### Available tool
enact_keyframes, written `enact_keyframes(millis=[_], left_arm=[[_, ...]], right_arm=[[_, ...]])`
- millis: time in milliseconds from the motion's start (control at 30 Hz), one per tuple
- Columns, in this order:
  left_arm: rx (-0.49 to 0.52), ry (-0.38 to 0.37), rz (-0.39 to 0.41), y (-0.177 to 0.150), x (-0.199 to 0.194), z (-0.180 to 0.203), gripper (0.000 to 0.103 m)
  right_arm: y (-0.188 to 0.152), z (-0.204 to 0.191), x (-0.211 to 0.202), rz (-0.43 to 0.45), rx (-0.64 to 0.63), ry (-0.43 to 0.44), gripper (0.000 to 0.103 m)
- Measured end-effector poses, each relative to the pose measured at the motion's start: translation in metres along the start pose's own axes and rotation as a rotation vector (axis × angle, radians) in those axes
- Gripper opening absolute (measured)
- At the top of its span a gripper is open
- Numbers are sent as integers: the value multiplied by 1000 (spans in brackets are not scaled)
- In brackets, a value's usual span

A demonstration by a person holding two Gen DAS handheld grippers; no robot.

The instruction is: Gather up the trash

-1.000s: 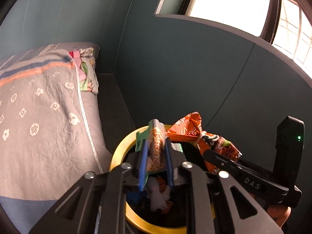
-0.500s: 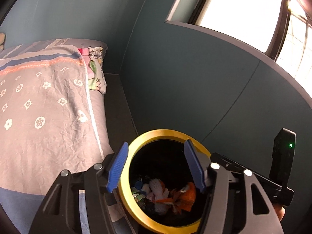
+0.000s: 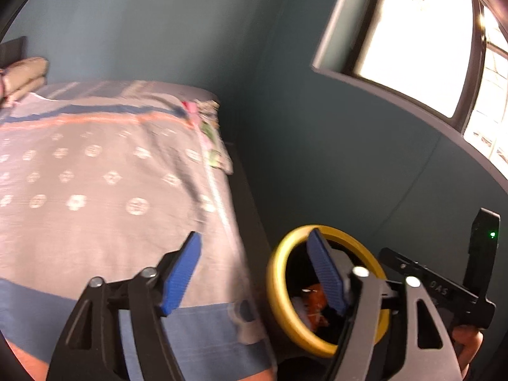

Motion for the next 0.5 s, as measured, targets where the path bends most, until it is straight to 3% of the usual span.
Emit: enact_keyframes(millis=[200,367,500], left_arm=[[-25,84,149,1,-76,-36,94],[-15,188,268,-10,-143,-55,95],[-35,260,351,-21,-186,-64,95]], right_arm=[[0,-60,-23,99,-78,11,92],[-10,-127,-56,204,-165,-53,95],[-15,-162,-72,233,-179,-46,95]])
Point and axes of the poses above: each gripper's, at about its wrist camera, not at the fingertips, and x roughly the way its jaws point, z to its right, y to its top, the point moved 1 cm from there along x, roughly the way its jaws point, and after that the axes turned 10 degrees about -x, right-handed, at the moved point
